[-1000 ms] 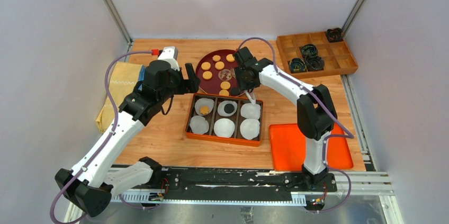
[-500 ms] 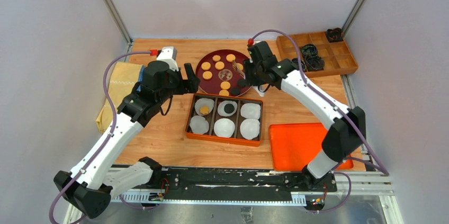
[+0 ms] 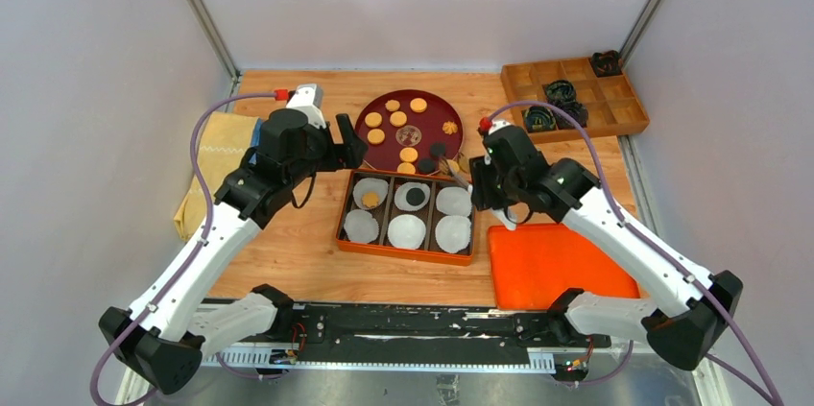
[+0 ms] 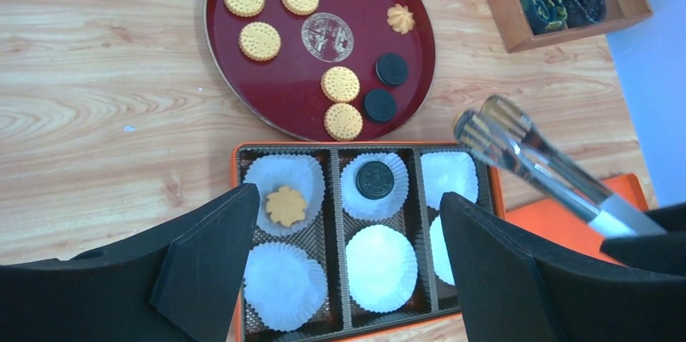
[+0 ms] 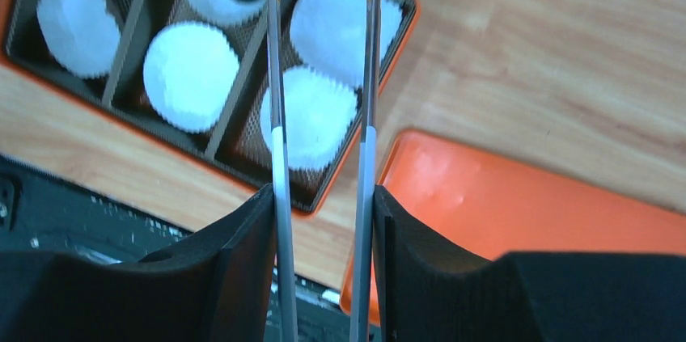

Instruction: Pack the cookies

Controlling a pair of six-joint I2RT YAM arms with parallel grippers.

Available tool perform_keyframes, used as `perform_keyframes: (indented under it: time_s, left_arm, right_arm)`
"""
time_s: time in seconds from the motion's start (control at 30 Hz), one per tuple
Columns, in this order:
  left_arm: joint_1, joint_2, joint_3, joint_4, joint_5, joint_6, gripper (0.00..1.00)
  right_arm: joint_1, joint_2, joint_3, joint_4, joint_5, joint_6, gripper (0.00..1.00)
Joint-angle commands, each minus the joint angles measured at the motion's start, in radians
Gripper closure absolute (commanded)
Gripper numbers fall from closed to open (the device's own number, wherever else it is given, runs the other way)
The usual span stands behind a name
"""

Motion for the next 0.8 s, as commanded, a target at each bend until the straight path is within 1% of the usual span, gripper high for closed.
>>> perform_keyframes:
  time_s: [0.0,0.13,0.2,0.37,0.57,0.63,0.77]
  left_arm:
    - [0.007,0.018,0.006,0.031,0.054,-0.022,0.12]
    - [0.007,0.013,-0.004,0.034,0.055,-0.024,0.12]
    - [0.007,0.009,-0.009,0.032,0.051,-0.022,0.12]
    - [0.007,0.010,-0.017,0.033,0.053,-0.020,0.12]
    - [0.007,0.012,-0.025,0.043,0.049,-0.014,0.12]
    - [0.007,0.015,-0.025,0.042,0.047,-0.012,0.12]
    - [0.007,0.019,-0.025,0.040,0.047,-0.005,0.11]
  right_arm:
    - [0.072,-0.058,-0.052,-0.096,0.017,0.062,0.91]
    - [0.151,-0.086,-0.095,-0.108,0.039,0.121,0.91]
    - [0.169,-0.090,-0.105,-0.121,0.062,0.136,0.91]
    - [0.171,-0.071,-0.142,-0.123,0.101,0.140,0.92]
    - [0.171,-0.011,-0.128,-0.123,0.161,0.127,0.91]
    - [0.171,0.008,-0.120,-0.123,0.165,0.125,0.86]
    - [0.171,0.018,-0.113,-0.120,0.156,0.124,0.70]
